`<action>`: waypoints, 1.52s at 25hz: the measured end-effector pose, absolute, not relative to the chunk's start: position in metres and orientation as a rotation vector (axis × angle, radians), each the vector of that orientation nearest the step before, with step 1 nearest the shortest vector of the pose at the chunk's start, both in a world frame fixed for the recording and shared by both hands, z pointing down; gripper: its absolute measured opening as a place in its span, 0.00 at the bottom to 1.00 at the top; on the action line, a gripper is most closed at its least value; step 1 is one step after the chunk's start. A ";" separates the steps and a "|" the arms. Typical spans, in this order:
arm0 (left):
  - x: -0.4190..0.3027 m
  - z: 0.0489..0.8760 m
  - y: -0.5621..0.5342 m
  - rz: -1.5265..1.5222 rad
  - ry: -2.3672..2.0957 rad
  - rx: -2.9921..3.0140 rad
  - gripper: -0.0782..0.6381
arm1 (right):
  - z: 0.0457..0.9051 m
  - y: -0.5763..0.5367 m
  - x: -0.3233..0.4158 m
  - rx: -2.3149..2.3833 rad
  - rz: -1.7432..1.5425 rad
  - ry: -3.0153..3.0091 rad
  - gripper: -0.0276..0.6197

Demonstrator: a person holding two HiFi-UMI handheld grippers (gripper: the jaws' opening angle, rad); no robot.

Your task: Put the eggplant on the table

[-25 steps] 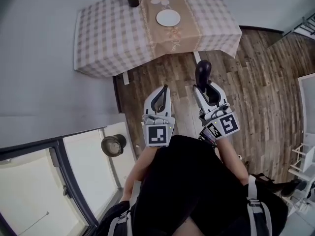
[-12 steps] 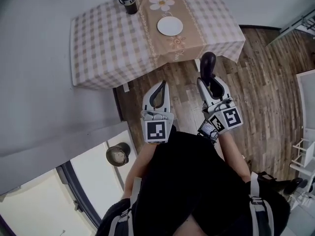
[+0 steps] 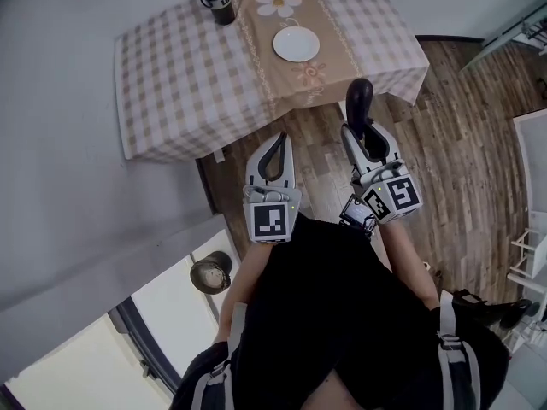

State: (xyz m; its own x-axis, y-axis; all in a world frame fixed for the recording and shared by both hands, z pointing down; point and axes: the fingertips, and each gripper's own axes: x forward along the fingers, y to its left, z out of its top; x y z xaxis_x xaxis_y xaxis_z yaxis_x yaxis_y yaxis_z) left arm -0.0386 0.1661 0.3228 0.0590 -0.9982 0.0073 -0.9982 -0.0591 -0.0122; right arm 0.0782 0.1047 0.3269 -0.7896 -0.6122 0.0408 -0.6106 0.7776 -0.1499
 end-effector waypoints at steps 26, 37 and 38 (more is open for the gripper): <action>-0.093 0.343 0.095 0.036 2.096 -2.350 0.13 | 0.324 -0.006 0.032 -1.099 -0.184 2.950 0.28; -0.121 0.378 -0.001 -0.028 1.993 -2.361 0.13 | 0.320 -0.108 0.012 -1.117 -0.131 2.932 0.28; -0.124 0.383 -0.012 -0.033 1.986 -2.368 0.13 | 0.319 -0.120 0.010 -1.122 -0.125 2.932 0.28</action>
